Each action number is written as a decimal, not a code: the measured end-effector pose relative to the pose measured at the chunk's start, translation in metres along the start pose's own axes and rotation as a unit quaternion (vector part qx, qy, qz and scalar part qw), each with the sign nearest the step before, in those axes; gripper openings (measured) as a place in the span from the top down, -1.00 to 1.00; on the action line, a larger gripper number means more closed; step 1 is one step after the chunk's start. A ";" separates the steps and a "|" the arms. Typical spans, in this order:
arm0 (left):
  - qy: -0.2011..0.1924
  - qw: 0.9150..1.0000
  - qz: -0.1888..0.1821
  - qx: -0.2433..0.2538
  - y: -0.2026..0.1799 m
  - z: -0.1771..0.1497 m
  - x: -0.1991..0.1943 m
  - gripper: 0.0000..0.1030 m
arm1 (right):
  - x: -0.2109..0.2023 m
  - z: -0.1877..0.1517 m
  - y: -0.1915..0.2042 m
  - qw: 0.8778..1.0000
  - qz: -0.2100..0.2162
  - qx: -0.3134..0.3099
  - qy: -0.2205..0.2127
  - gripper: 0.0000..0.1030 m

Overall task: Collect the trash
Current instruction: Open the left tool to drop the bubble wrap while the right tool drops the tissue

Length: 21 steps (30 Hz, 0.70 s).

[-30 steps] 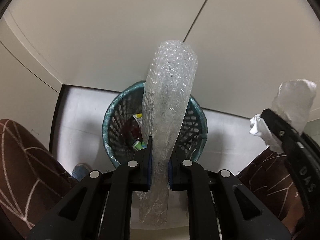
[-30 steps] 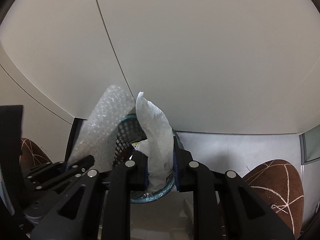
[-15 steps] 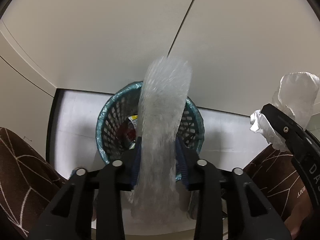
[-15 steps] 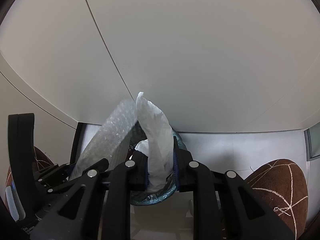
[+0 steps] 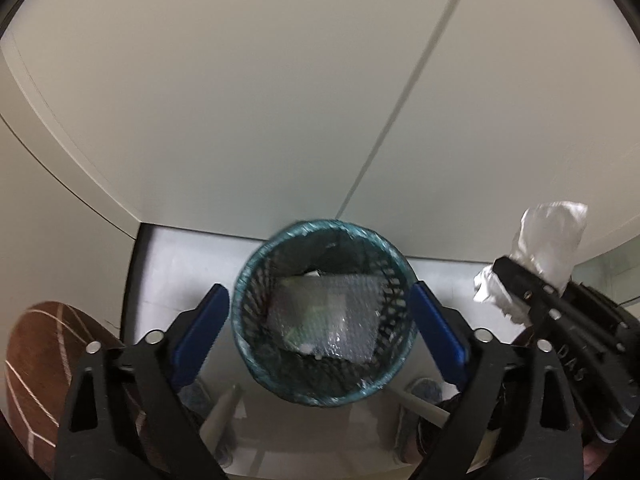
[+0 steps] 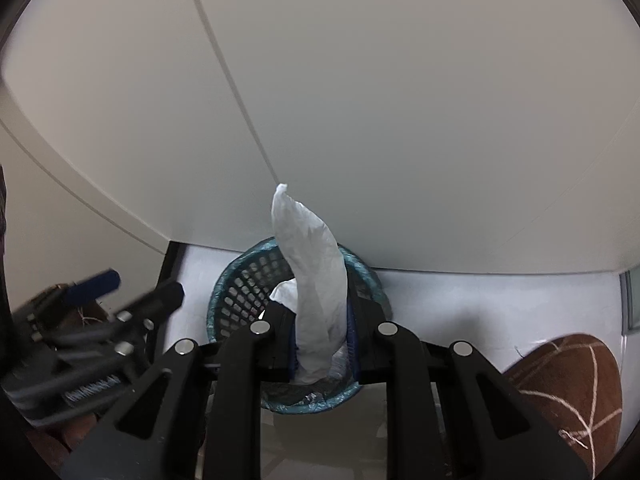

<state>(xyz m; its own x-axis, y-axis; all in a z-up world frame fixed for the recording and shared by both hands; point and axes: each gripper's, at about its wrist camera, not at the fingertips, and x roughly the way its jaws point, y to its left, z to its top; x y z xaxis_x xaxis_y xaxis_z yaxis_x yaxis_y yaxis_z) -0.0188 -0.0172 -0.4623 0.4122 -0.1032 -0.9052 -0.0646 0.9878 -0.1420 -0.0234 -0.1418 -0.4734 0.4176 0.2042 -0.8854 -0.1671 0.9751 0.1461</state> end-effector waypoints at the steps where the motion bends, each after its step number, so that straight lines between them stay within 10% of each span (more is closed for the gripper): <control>1: -0.001 1.000 0.002 0.001 0.003 0.002 -0.001 -0.83 | 0.003 0.001 0.001 1.000 0.007 -0.003 0.003 0.67; 21: 0.035 0.999 0.014 -0.033 0.039 0.013 0.021 -0.88 | 0.048 0.004 0.002 0.995 0.061 -0.042 0.067 0.61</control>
<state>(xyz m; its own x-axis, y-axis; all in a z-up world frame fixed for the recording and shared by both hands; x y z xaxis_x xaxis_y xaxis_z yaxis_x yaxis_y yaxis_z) -0.0007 0.0205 -0.4817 0.3457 -0.0850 -0.9345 -0.1367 0.9807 -0.1398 -0.0001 -0.1300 -0.5142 0.2671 0.3021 -0.9151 -0.2868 0.9315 0.2238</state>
